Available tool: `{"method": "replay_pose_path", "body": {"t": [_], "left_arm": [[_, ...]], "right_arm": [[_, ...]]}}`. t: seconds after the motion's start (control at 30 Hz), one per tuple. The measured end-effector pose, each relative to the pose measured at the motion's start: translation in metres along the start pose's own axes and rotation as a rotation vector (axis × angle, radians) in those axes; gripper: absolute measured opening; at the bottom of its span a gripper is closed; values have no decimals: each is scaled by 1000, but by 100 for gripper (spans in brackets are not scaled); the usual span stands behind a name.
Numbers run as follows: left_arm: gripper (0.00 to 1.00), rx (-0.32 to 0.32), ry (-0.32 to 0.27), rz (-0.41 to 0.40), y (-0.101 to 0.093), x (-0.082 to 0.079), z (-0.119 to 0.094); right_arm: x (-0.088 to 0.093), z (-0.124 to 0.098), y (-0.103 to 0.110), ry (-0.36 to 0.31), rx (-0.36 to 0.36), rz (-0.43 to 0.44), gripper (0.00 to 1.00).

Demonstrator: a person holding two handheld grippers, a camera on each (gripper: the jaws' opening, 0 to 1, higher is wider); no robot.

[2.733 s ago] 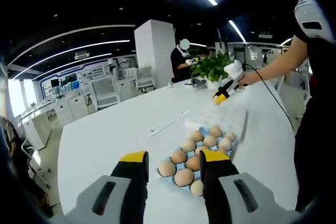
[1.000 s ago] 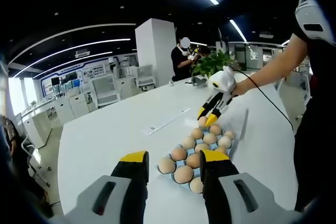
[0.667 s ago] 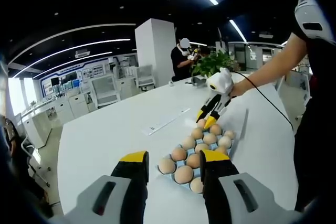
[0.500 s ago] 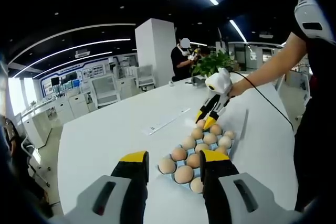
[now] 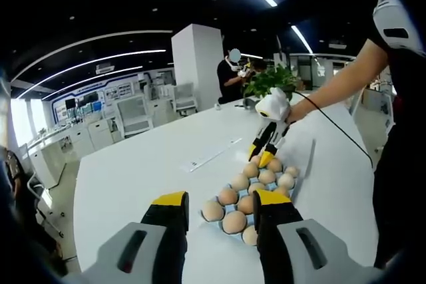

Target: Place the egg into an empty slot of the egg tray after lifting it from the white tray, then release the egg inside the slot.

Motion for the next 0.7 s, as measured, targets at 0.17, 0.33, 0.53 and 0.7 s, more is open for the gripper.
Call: {"method": "replay_pose_path", "body": {"t": [0.17,0.33,0.53,0.7], "left_arm": [[39,4,3,1,0,1,1],[39,5,3,2,0,0,2],[39,1,5,3,0,1,1],[39,1,3,4,0,0,1]], "right_arm": [[4,0,-1,10,-16,32,24],[6,0,-2,-6,-28,60,24],[8,0,-2,-14,-41,94,25],[10,1,-2,-32,-50,124,25]]}}
Point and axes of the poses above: the point that each gripper's makers call its tool centre point, and the gripper's own axes: z roughly forward along the fingers, y roughly to its left, x roughly out of its underside, the point moved 8 cm from there along -z, roughly backward along the fingers, and after that the axes turned 11 degrees about y, right-handed, at the moved point
